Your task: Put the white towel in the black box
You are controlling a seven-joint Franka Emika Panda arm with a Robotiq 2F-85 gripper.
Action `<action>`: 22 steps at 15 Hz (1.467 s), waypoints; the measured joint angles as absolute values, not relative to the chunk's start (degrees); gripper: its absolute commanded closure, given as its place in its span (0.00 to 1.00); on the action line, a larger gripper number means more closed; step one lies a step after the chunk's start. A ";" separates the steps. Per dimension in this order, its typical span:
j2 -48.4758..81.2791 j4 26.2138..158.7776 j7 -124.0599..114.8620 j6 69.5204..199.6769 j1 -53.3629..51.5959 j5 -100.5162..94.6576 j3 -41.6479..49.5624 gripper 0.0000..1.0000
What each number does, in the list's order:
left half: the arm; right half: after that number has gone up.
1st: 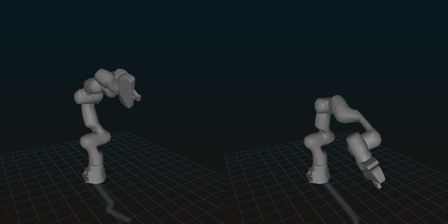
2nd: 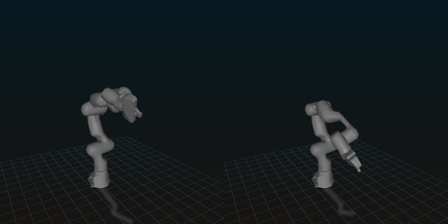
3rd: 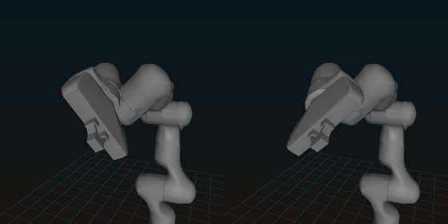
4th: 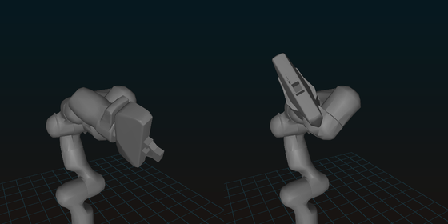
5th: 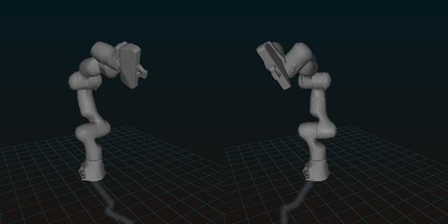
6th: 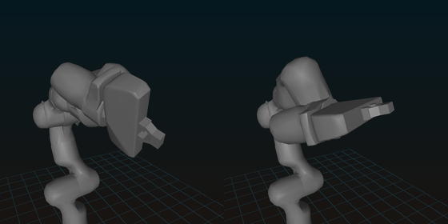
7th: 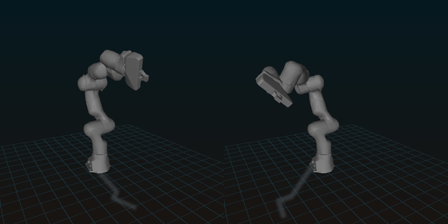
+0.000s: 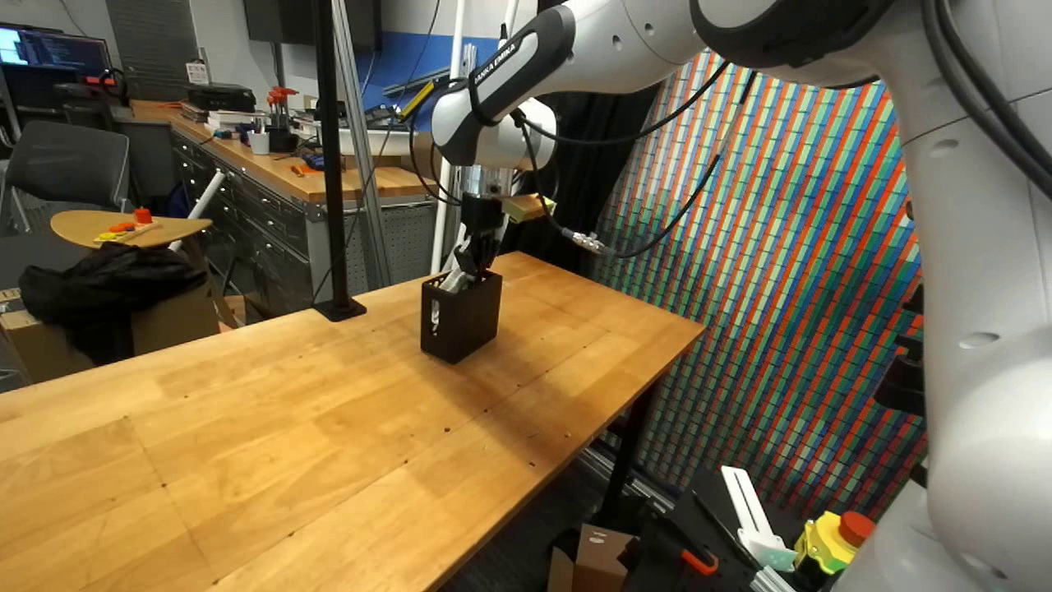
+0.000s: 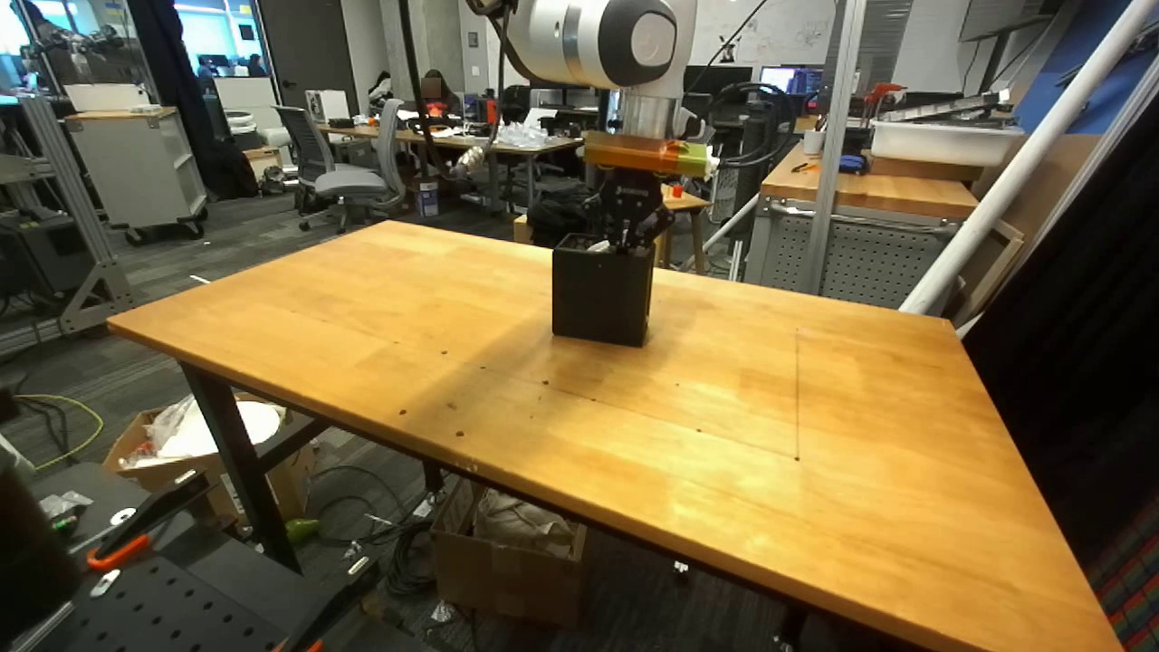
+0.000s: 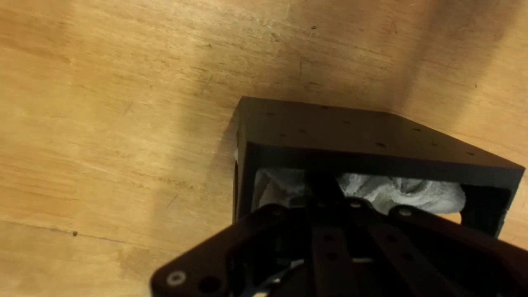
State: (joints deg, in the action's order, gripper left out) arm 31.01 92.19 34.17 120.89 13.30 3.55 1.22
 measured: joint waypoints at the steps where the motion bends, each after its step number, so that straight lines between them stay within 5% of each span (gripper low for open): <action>1: 31.85 91.90 34.17 120.41 13.41 3.83 1.10 1.00; 22: 29.09 88.12 31.13 114.77 11.24 -0.13 -0.46 1.00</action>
State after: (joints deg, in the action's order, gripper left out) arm 29.09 88.12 31.13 114.77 11.24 -0.13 -0.46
